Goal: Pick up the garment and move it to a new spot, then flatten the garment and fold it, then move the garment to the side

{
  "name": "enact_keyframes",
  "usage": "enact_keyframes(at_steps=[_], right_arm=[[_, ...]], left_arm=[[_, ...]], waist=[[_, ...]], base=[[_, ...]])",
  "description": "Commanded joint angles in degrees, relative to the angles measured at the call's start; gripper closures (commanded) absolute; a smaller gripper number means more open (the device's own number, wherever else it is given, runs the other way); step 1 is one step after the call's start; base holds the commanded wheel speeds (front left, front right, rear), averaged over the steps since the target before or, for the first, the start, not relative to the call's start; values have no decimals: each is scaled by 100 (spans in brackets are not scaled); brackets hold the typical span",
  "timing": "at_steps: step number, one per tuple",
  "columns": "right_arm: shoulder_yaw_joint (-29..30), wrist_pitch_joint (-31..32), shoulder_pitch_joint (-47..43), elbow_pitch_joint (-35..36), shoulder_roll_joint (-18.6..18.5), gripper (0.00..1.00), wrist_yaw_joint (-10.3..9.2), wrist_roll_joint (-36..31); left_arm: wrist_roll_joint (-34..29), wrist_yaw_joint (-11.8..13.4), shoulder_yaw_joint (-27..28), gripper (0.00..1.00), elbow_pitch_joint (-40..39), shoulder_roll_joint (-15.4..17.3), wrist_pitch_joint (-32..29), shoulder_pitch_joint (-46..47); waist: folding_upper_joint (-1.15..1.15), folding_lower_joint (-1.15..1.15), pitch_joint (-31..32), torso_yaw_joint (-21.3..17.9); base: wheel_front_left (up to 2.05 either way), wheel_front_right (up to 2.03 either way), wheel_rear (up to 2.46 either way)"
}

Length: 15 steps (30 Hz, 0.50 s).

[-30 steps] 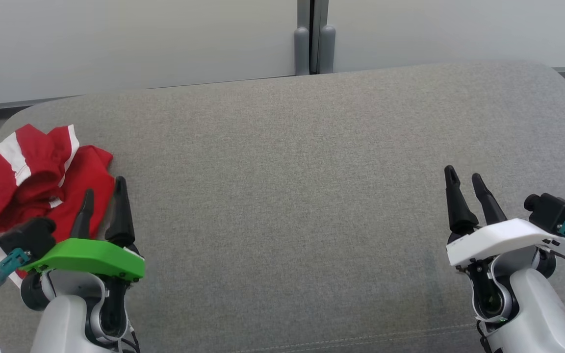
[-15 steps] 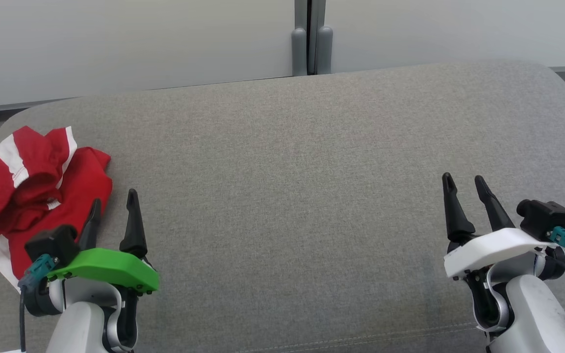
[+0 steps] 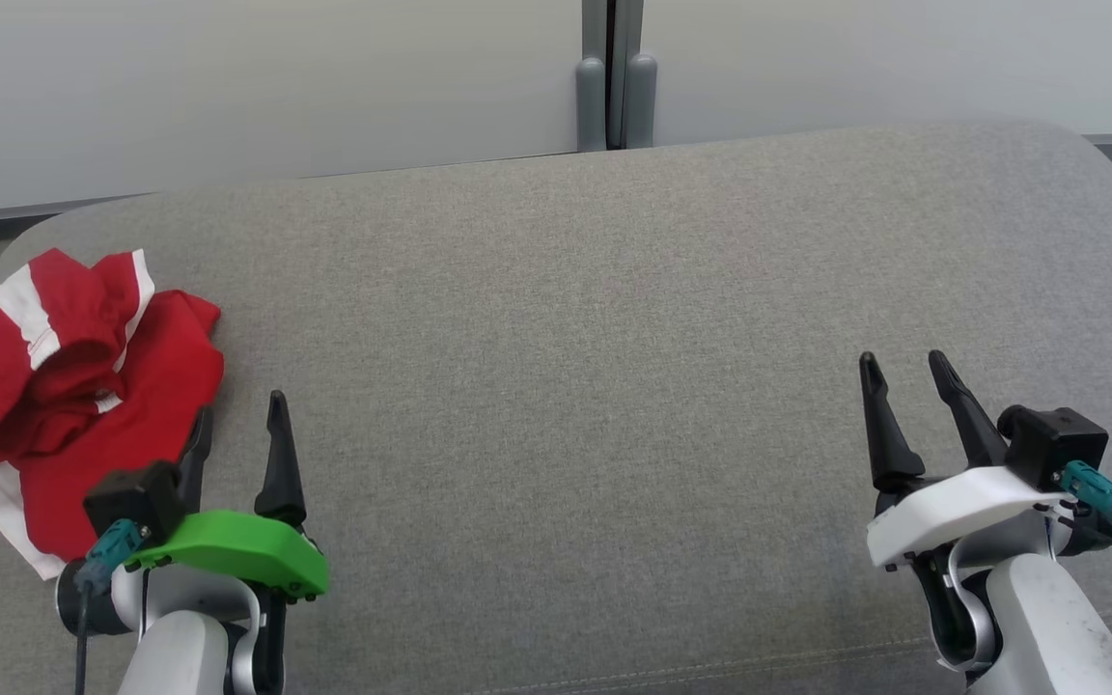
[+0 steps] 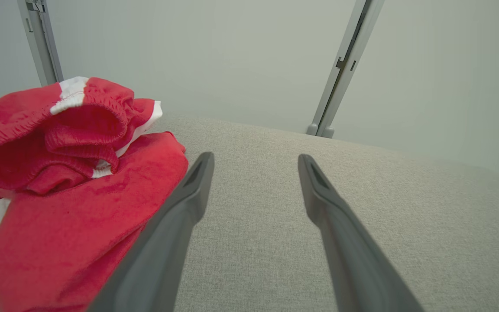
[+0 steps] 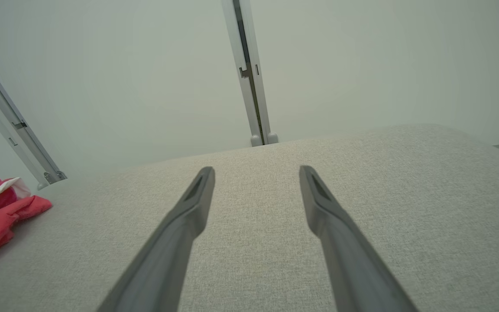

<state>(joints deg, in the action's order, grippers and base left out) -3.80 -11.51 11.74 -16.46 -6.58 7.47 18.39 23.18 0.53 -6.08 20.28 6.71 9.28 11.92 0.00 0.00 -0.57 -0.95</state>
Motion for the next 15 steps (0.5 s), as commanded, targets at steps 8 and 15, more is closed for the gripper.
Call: enact_keyframes(at_steps=[8,15], right_arm=[[68,-108,-99,-88,-32,0,3,-380],[105,-173,-178,-125,-47,0,3,-695]], left_arm=[[-288,67,-72,0,-38,7,155,-114],[-539,143,-152,0,-39,36,192,-182]], waist=[[0,0,7,-9],[0,0,5,-8]], base=[[0,0,0],[0,0,0]])
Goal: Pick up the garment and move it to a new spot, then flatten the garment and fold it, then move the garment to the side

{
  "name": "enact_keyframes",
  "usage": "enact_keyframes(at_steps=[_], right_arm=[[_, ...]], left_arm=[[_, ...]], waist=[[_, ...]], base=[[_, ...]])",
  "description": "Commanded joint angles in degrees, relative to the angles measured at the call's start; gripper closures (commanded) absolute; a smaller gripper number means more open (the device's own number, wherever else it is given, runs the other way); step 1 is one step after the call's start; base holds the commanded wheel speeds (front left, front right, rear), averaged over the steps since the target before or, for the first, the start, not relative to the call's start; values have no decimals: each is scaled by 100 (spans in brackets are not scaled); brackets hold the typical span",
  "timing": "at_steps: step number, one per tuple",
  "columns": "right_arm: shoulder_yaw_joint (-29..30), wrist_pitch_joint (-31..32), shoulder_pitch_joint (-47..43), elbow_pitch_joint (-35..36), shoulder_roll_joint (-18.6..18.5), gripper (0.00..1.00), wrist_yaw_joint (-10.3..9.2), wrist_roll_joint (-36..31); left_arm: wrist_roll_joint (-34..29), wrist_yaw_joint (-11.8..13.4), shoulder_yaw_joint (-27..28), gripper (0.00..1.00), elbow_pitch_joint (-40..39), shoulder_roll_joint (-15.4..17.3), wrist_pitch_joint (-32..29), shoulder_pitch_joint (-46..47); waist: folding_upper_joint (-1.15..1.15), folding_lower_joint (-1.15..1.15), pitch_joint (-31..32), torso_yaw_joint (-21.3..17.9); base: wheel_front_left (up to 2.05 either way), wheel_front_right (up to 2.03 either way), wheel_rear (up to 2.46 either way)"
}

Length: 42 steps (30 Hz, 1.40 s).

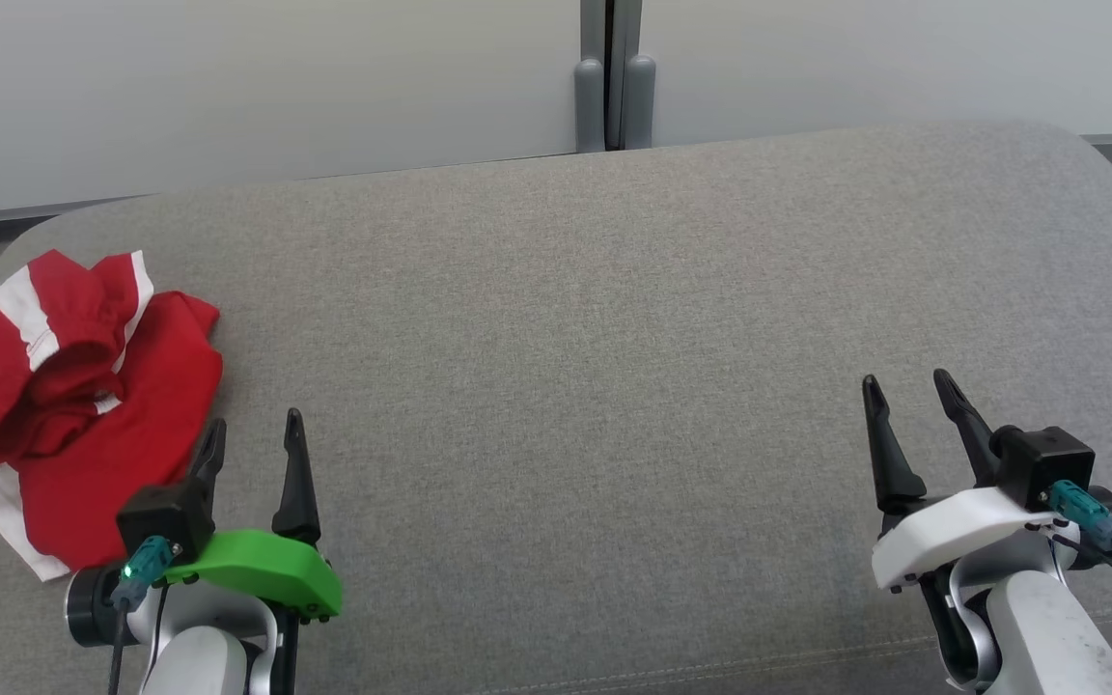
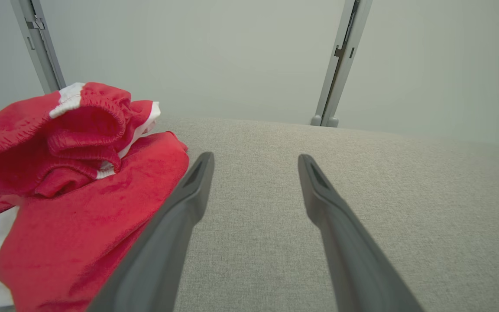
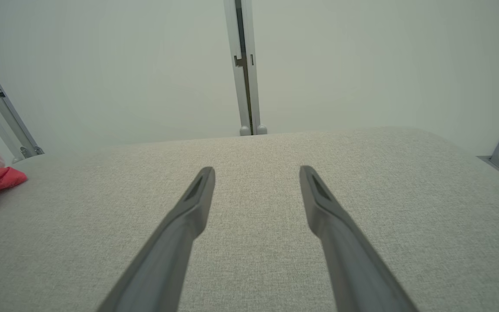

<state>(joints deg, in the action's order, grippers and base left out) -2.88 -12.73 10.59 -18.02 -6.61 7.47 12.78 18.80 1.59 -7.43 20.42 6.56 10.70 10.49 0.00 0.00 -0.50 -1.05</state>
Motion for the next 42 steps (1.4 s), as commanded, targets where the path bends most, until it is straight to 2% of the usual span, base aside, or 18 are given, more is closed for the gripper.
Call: enact_keyframes(at_steps=[1,18,27,42], right_arm=[[23,-60,-75,26,-37,0,3,-169],[96,-201,-222,112,-6,0,2,-820],[236,-257,-342,234,93,0,3,-728],[282,-248,-326,211,117,0,3,-564]], left_arm=[[-133,43,-31,0,-59,58,55,-51],[-627,159,-253,0,-165,73,117,-232],[-748,199,-312,0,-230,52,147,-309],[-611,235,-347,0,-193,90,142,-236]], waist=[[0,0,-2,2],[0,0,2,48],[0,0,-20,46],[0,0,-27,116]], base=[[0,0,0],[0,0,0],[0,0,0],[0,0,0]])
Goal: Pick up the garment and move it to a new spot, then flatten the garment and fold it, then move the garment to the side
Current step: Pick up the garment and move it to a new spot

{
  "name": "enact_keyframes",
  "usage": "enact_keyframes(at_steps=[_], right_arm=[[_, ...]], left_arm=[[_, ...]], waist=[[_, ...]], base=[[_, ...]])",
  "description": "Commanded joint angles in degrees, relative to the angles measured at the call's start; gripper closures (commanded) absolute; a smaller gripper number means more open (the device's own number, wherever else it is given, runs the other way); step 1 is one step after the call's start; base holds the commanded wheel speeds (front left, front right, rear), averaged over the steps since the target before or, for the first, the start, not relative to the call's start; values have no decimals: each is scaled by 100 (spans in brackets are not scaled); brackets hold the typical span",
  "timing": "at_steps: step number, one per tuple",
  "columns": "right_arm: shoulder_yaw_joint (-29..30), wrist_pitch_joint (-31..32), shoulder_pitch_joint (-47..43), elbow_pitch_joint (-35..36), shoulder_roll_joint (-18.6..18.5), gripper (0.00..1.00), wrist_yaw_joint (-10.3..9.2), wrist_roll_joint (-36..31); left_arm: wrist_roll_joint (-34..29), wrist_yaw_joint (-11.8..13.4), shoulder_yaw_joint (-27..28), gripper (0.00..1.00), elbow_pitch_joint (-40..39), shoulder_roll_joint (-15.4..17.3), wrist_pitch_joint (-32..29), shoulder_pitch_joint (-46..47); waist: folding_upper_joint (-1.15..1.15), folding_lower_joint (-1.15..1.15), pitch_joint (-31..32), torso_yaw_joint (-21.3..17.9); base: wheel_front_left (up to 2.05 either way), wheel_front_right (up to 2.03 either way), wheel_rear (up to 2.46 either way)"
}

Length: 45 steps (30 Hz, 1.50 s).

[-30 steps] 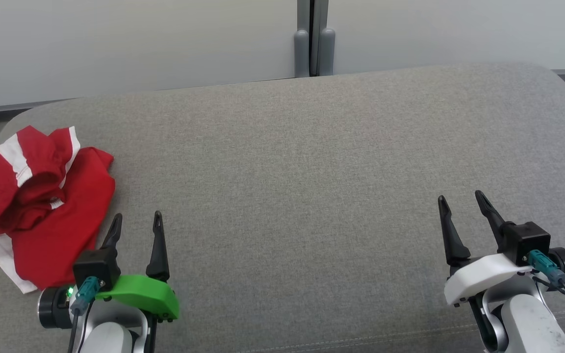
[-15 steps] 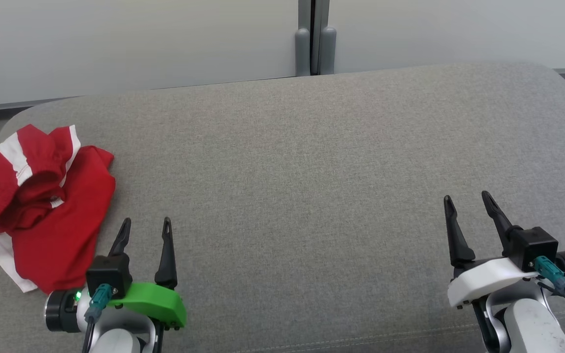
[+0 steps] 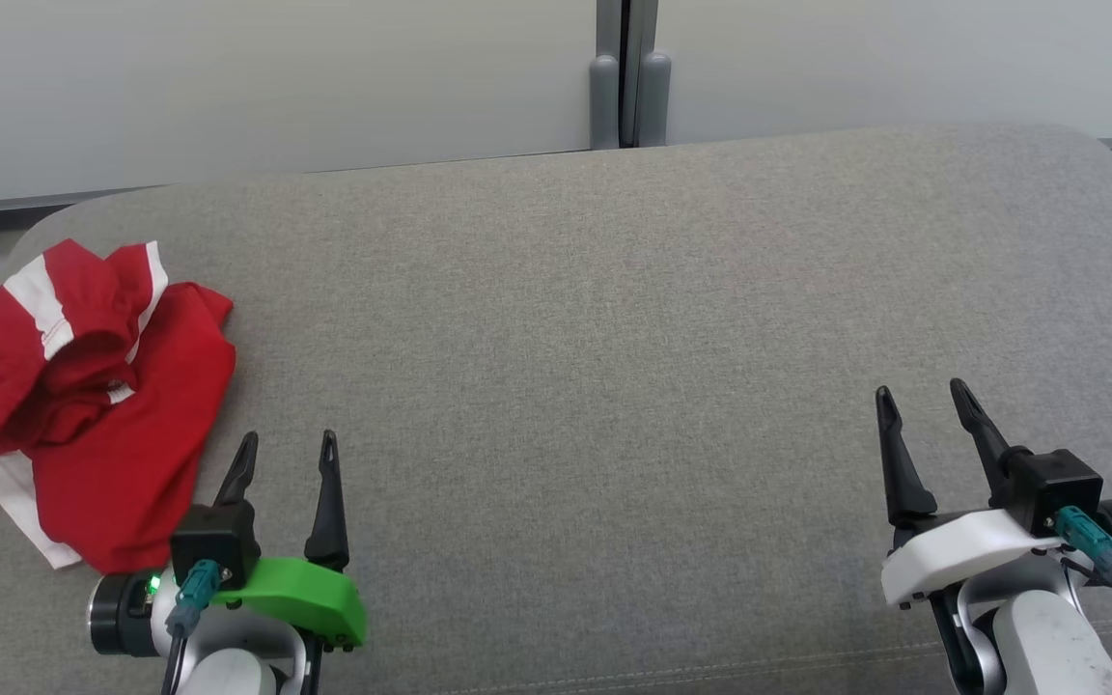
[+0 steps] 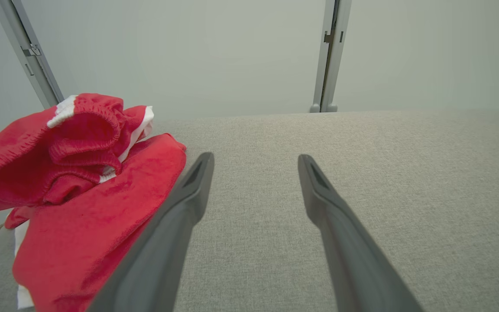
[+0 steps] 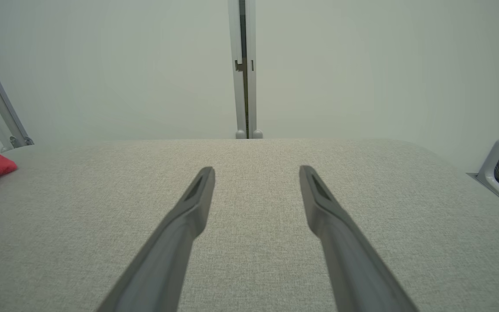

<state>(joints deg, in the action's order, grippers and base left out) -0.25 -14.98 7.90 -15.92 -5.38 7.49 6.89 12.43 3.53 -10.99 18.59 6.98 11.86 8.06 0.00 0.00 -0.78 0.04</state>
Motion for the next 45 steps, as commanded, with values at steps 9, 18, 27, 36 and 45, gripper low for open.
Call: enact_keyframes(at_steps=[9,18,27,36,45], right_arm=[[16,-22,-71,19,-11,0,0,80],[-161,-22,-30,62,-4,0,0,148],[-443,-22,28,23,48,0,0,235],[-529,-22,23,-39,94,0,0,306],[-551,-22,49,-56,124,0,0,316]], left_arm=[[95,60,-43,0,4,3,34,125],[157,112,-14,0,53,54,71,77],[240,183,54,0,32,105,75,-27],[311,244,69,0,-32,155,53,-73],[376,259,65,0,-75,208,32,-79]], waist=[[0,0,-6,382],[0,0,76,1095],[0,0,83,1700],[0,0,92,2042],[0,0,70,2094]], base=[[0,0,0],[0,0,0],[0,0,0],[0,0,0],[0,0,0]])
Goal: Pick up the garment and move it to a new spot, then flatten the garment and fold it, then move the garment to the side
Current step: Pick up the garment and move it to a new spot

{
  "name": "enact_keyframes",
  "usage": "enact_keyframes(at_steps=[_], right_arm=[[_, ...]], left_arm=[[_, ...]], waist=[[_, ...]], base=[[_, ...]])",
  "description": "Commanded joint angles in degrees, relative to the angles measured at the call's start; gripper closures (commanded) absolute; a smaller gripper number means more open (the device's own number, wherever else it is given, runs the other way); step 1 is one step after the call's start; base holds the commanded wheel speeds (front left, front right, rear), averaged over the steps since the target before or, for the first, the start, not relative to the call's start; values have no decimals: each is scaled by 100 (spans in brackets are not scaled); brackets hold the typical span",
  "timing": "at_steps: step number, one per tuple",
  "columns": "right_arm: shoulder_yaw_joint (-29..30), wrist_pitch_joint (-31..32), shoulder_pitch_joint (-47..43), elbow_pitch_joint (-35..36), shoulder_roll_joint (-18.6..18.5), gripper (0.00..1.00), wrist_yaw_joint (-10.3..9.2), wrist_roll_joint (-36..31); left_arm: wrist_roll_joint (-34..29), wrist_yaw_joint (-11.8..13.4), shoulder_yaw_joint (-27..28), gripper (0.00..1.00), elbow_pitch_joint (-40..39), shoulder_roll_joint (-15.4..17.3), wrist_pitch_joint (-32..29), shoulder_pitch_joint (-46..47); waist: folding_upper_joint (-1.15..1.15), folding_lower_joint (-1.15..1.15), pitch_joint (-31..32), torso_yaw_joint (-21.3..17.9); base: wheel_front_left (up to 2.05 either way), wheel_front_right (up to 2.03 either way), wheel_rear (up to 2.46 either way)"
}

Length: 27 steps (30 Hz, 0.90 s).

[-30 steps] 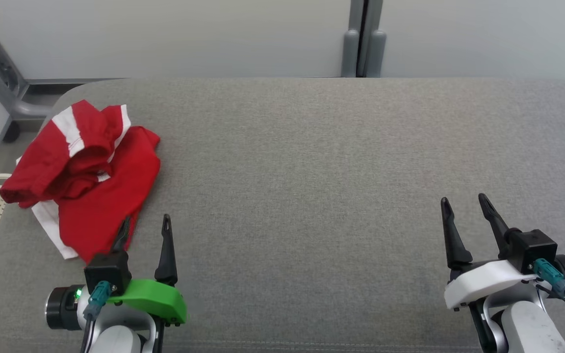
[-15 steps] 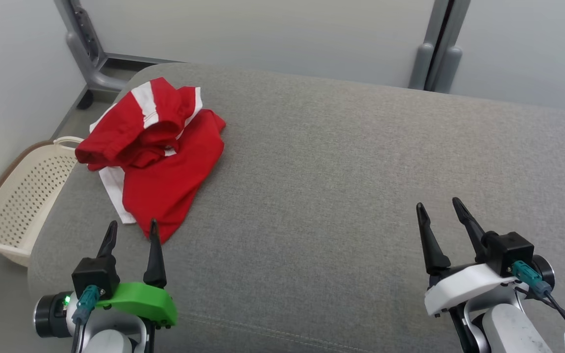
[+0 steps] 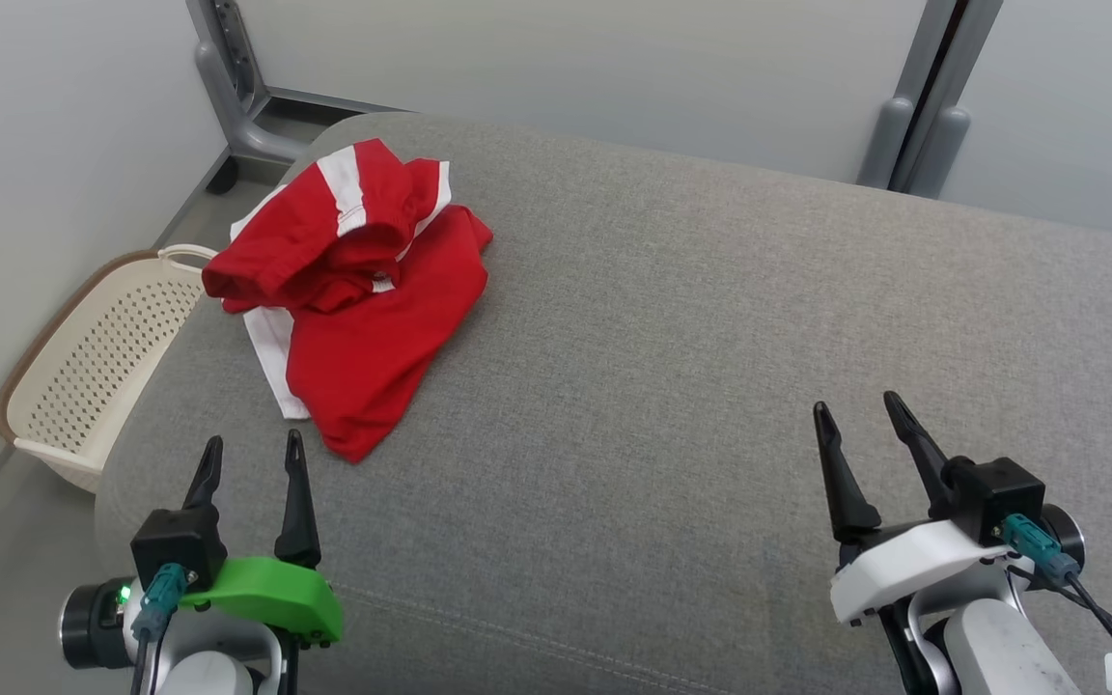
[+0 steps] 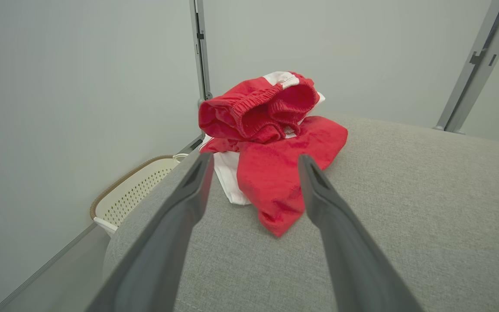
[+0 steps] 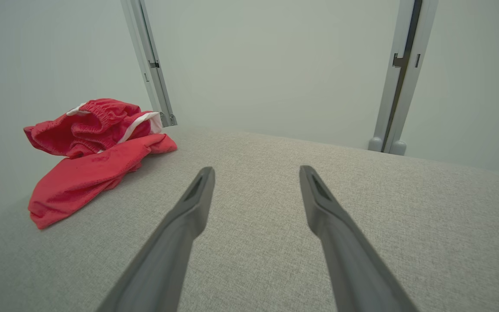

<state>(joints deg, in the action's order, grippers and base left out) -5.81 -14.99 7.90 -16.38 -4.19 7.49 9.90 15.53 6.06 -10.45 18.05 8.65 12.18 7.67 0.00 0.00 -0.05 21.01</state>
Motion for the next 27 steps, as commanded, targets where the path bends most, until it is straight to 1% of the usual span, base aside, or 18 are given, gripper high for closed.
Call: enact_keyframes(at_steps=[1,7,11,15,19,22,23,27], right_arm=[[2,-21,49,-14,8,0,0,19],[9,-21,73,-7,14,0,0,13],[4,-21,119,29,-1,0,0,-15],[-57,-21,245,81,-11,0,0,-49],[-129,-21,355,142,-26,0,0,-53],[-139,-21,466,183,-24,0,0,-53],[-139,-21,466,183,-24,0,0,-53],[-176,-21,592,228,-16,0,0,-73]], left_arm=[[103,-19,17,0,-17,28,-27,-44],[173,-68,-9,0,-54,47,-116,12],[306,-211,20,0,-227,131,-365,266],[360,-322,139,0,-531,492,-790,763],[469,-477,288,0,-760,875,-1359,1453],[702,-650,415,0,-686,1129,-1940,1971],[702,-650,415,0,-686,1129,-1940,1971],[1143,-944,496,0,-231,1341,-2720,2578]], waist=[[0,0,-5,-5],[0,0,-48,-32],[0,0,-149,-59],[0,0,-333,-154],[0,0,-521,-309],[0,0,-681,-469],[0,0,-681,-469],[0,0,-931,-701]], base=[[0,0,0],[0,0,0],[0,0,0],[0,0,0],[0,0,0],[0,0,0],[0,0,0],[0,0,0]])
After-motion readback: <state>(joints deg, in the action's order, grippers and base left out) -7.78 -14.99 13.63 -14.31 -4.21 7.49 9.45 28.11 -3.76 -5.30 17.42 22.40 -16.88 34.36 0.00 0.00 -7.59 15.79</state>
